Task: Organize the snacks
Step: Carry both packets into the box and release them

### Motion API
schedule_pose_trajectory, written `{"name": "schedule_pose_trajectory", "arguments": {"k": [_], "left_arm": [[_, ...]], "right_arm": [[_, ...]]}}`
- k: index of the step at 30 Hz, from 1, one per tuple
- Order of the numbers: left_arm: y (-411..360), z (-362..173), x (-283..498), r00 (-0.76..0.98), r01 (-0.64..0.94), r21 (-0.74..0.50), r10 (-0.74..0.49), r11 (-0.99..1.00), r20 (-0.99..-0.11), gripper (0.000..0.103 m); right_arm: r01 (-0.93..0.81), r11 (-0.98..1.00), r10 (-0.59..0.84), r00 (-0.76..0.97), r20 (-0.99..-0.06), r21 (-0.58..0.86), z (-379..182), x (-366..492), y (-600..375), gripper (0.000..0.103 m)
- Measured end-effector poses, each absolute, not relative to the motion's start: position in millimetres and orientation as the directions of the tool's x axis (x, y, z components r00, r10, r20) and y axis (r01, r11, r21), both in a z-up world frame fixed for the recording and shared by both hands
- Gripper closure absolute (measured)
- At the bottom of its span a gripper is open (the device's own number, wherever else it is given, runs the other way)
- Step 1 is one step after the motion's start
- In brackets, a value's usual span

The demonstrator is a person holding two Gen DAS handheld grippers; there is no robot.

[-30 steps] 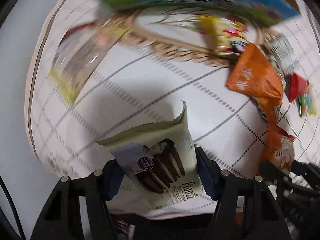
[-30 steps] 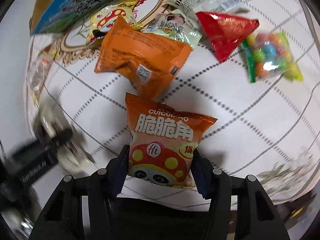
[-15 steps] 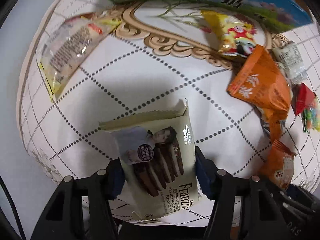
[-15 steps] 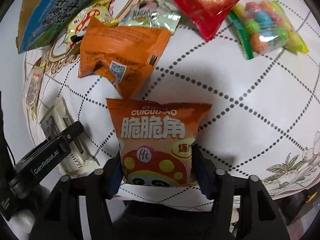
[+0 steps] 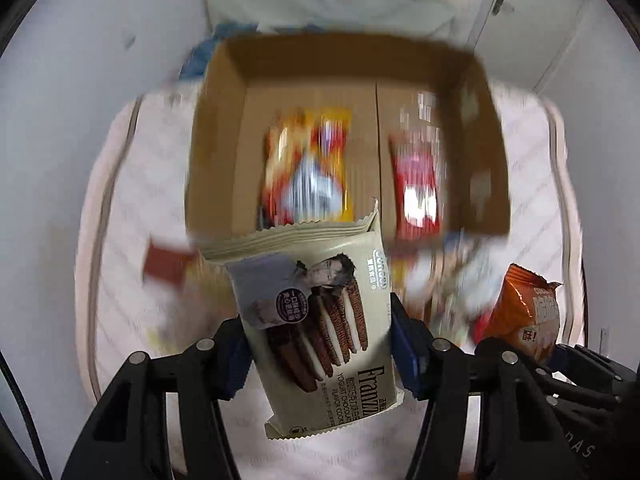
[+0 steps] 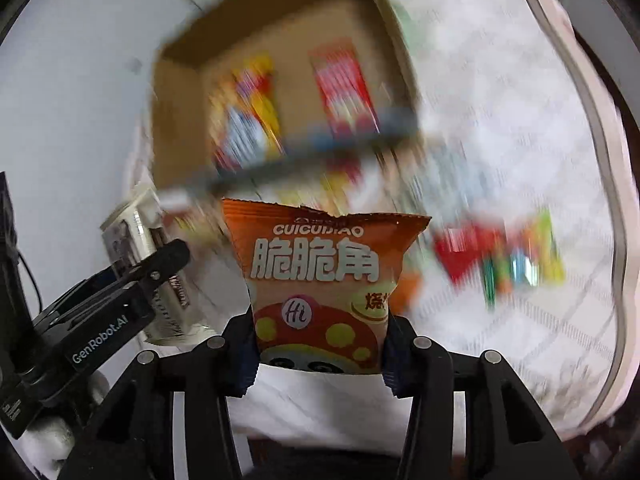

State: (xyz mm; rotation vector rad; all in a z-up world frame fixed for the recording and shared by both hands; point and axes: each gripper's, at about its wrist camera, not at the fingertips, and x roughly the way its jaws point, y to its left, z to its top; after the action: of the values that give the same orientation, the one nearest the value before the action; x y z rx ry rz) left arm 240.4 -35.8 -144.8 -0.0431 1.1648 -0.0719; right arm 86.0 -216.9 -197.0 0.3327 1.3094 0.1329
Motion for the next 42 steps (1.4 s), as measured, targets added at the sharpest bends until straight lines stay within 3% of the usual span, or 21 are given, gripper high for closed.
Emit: {"name": "schedule_pose_trajectory", "arguments": {"k": [9,22,23,25,29,34,42], "left_arm": [[-5.5,-154.8,403.8,0.414,0.042,0.013,-0.005,0.999,-0.91,0.046],[7.0,-218.1,493.9,0.35,0.01,0.068,0.06,0.998,-0.935,0.044],[9.0,-221.8,496.5,0.35,0.001,0.062,0.058,0.998,-0.935,0.044],[11.9,-225.6,498.4,0.347,-0.009,0.048,0.049,0.999,-0.937,0.04],[15.5,-225.2,494.9,0.343,-0.019,0.025,0.03,1.0,-0.939,0.033],[18.7,-219.7,486.4,0.358,-0.027,0.015,0.023,1.0,-0.934,0.017],[18.3,-188.7,450.1,0.426,-0.027,-0.002,0.01,1.0,-0.904,0.017]], "right_arm": [[0.102,0.974,0.156,0.339,-0.928,0.201,-196.0,247.2,-175.0,0.052],[0.119,0.993,-0.011,0.27,-0.963,0.022,-255.9,367.0,-158.4,0.051],[0.12,0.993,-0.022,0.251,-0.968,0.008,-262.0,373.6,-158.3,0.05],[0.126,0.992,-0.029,0.237,-0.971,0.001,-269.7,379.8,-162.0,0.018],[0.12,0.993,-0.022,0.237,-0.971,0.007,-274.8,383.0,-158.1,0.012],[0.122,0.993,-0.02,0.243,-0.97,0.01,-273.0,375.9,-160.0,0.01],[0.115,0.993,-0.031,0.316,-0.948,0.006,-241.5,327.3,-155.1,0.003]]}}
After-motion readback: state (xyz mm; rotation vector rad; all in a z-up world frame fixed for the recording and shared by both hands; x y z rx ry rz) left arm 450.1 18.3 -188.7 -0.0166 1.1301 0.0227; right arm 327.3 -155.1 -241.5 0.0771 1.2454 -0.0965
